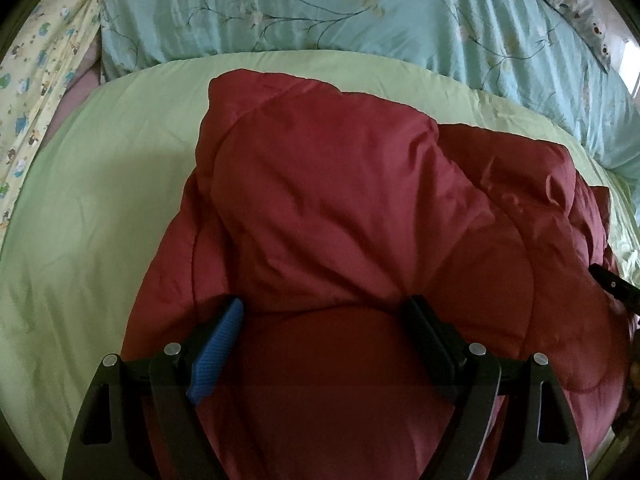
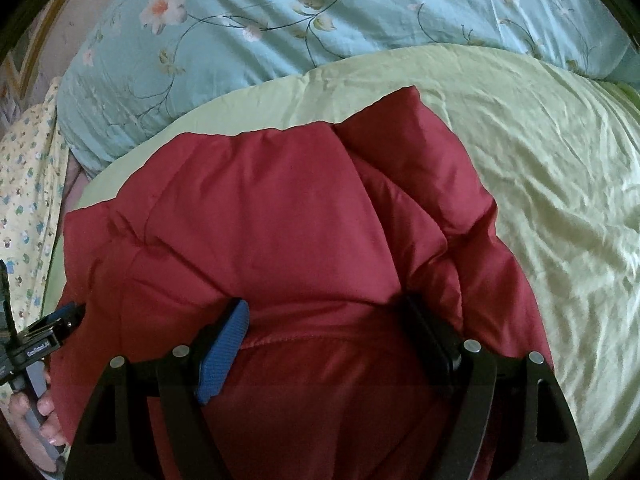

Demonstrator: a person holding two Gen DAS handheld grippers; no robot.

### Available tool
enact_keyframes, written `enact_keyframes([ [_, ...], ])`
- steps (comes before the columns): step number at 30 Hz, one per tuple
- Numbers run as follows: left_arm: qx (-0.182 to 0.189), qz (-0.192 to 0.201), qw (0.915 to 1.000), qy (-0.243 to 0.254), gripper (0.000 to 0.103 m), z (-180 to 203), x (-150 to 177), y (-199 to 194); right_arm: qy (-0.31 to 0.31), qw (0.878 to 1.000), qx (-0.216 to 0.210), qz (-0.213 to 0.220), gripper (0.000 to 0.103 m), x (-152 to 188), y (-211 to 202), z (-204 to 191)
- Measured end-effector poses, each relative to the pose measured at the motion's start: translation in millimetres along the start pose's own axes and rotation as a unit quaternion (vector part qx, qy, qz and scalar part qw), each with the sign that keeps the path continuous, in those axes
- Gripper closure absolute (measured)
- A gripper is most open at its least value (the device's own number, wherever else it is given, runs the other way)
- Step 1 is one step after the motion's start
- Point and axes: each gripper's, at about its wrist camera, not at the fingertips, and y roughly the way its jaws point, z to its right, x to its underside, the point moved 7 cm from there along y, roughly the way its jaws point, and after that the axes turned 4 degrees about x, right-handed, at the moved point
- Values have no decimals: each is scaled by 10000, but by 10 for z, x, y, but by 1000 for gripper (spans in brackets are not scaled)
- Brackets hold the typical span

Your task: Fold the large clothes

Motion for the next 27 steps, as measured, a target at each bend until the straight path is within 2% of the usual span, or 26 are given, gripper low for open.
enact_keyframes([
  [11, -117, -76, 9999, -22, 19, 71, 17, -88, 26, 10000, -57, 28, 23, -1, -4, 23],
  [13, -82, -4, 10000, -40, 22, 81, 35, -191, 25, 10000, -65, 43, 23, 5, -9, 26],
  [18, 227, 252, 9992, -192, 23, 129, 167, -523, 23, 9999, -74, 91, 23, 19, -27, 30],
  [22, 671, 477, 9958, -393, 23, 134, 340, -826, 43, 9999, -75, 104, 23, 14, -52, 21],
  [24, 780, 578, 9944, -429, 23, 131, 455, -948, 52, 9999, -94, 127, 23, 9, -112, 9],
  [27, 717, 657, 9947, -329, 23, 131, 609, -1052, 113, 9996, -122, 220, 22, 30, -284, -8],
])
